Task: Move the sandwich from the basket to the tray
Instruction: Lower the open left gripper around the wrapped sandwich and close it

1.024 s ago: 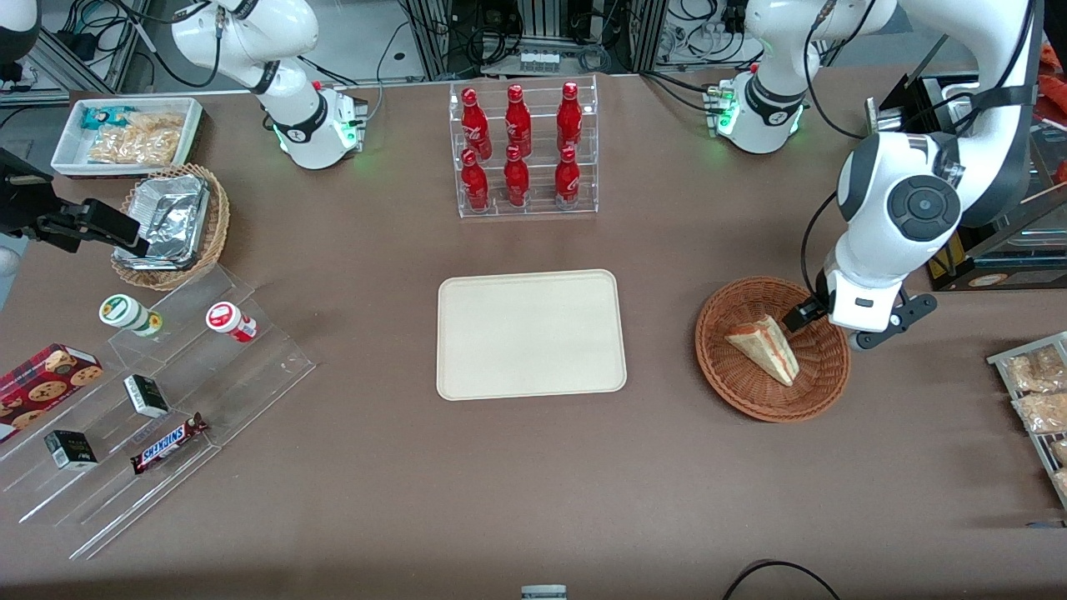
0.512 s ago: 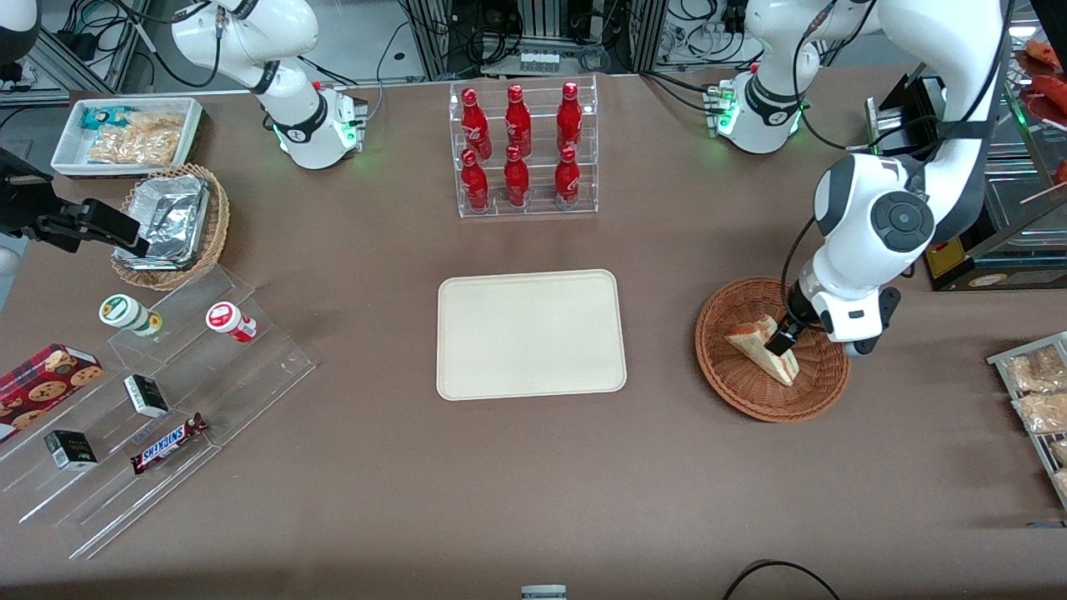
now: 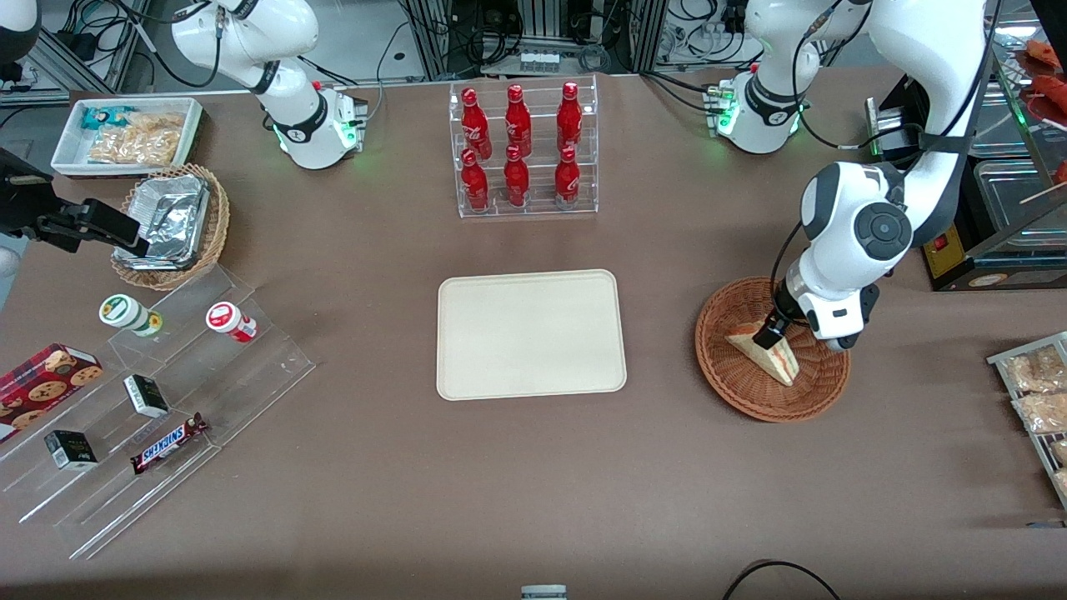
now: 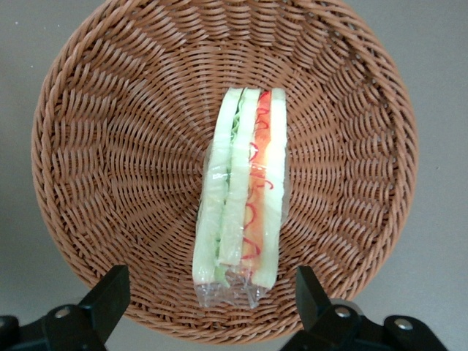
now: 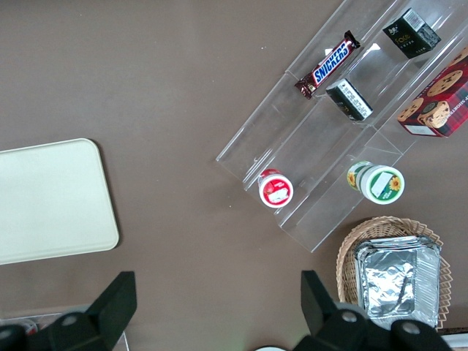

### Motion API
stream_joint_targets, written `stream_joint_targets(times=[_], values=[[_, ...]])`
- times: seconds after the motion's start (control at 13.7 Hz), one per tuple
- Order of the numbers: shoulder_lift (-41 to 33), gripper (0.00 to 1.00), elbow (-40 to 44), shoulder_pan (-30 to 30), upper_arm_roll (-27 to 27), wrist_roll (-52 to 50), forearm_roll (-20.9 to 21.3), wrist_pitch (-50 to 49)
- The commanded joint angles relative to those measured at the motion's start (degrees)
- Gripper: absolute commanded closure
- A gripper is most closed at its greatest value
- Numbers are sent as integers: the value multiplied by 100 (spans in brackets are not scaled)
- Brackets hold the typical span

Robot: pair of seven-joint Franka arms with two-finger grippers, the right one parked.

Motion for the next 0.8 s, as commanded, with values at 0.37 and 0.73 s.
stream_joint_targets(times=[0.37,0.73], values=[[548,53,-45,56,-36,-94,-74,896],[347,93,87,92,-36,125,-22,528]])
